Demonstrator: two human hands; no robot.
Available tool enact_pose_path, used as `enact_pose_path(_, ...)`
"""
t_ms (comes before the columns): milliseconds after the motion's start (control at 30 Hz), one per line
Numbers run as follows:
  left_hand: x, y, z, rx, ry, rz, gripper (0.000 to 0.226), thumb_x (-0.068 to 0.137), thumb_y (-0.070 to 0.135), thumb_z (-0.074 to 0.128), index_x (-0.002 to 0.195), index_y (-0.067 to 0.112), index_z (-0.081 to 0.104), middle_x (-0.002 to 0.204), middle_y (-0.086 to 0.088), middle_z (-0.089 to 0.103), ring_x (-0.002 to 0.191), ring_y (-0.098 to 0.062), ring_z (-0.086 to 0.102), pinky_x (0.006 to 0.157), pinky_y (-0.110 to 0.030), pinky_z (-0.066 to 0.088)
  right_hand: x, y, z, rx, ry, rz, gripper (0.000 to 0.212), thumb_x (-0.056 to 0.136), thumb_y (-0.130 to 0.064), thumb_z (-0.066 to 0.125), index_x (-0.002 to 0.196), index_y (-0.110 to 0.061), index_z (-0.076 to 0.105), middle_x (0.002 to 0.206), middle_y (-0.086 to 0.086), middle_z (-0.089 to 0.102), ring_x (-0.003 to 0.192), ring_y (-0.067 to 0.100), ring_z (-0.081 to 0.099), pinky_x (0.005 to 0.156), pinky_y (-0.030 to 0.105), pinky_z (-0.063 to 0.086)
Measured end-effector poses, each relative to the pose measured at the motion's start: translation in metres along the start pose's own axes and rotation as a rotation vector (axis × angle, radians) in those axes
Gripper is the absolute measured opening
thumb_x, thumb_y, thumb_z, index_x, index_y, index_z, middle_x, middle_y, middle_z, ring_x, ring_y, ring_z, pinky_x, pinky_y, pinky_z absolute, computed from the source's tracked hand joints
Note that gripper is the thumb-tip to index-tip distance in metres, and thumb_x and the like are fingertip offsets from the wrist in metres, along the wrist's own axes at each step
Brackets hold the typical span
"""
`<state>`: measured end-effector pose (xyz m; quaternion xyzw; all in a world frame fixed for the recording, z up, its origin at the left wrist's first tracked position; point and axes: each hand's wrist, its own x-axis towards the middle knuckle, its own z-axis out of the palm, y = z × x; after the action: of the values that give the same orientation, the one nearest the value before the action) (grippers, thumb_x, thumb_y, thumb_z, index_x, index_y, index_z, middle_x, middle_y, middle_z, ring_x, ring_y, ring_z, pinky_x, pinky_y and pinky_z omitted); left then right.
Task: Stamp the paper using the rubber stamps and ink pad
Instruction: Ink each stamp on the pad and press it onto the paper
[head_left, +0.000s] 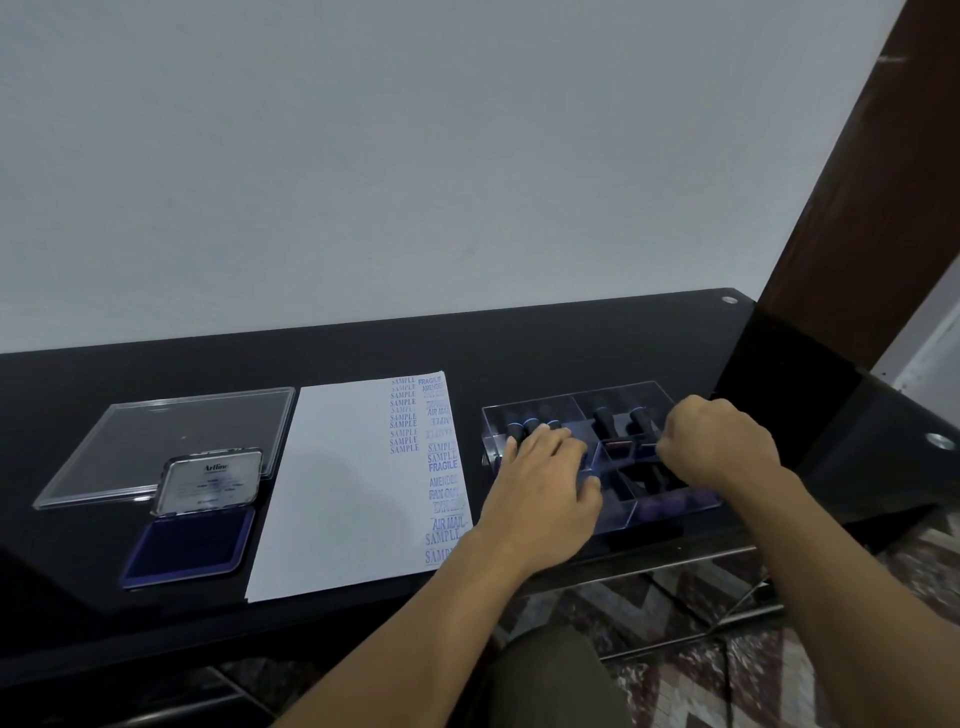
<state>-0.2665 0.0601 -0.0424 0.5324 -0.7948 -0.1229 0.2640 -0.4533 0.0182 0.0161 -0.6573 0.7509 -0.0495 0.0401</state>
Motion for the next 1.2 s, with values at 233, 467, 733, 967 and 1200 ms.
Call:
enact_pose_path(233,0.011,-0.029,-0.031,-0.001,0.097,-0.159,0.032,0.096,0.029,0.047,0.124,0.015,0.056,0.127,0.003,0.053,0.124,-0.017,0.044,0.109,-0.04,0.034,0.007,-0.036,-0.013,0.176,0.038,-0.126,0.018,0.093,-0.023,0.057,0.082,-0.017,0.07,0.076,0.001,0.066,0.065,0.016,0.059,0.062,0.031,0.05)
enact_pose_path(467,0.015,-0.056,-0.049,0.052,0.012,-0.268,0.043,0.099,0.033,0.043,0.138,0.016,0.048,0.142,0.002,0.047,0.134,-0.018,0.038,0.114,-0.044,0.03,0.018,-0.08,0.0,0.301,-0.045,-0.232,0.016,0.09,-0.022,0.058,0.078,-0.022,0.069,0.082,-0.001,0.07,0.077,0.019,0.065,0.073,0.039,0.059)
enact_pose_path(733,0.011,-0.066,-0.045,0.03,-0.05,-0.283,0.042,0.101,0.032,0.043,0.141,0.016,0.045,0.145,0.002,0.046,0.136,-0.018,0.037,0.115,-0.043,0.03,0.031,-0.109,0.039,0.256,-0.138,-0.287,0.014,0.092,-0.029,0.061,0.097,-0.022,0.071,0.096,0.002,0.069,0.087,0.022,0.065,0.077,0.04,0.058)
enact_pose_path(967,0.005,-0.071,-0.031,-0.065,-0.005,-0.297,0.045,0.101,0.035,0.038,0.142,0.019,0.043,0.138,0.002,0.051,0.131,-0.019,0.042,0.111,-0.047,0.036,0.037,-0.119,0.06,0.166,-0.161,-0.249,0.03,0.088,-0.045,0.068,0.089,-0.015,0.065,0.087,0.004,0.066,0.082,0.025,0.064,0.07,0.036,0.055)
enact_pose_path(1200,0.0,-0.066,-0.027,-0.042,0.001,-0.299,0.046,0.105,0.033,0.031,0.148,0.017,0.031,0.142,0.001,0.044,0.13,-0.017,0.037,0.116,-0.046,0.026,0.039,-0.123,0.062,0.186,-0.165,-0.22,0.03,0.086,-0.045,0.07,0.092,-0.016,0.066,0.086,0.002,0.067,0.079,0.021,0.064,0.064,0.033,0.052)
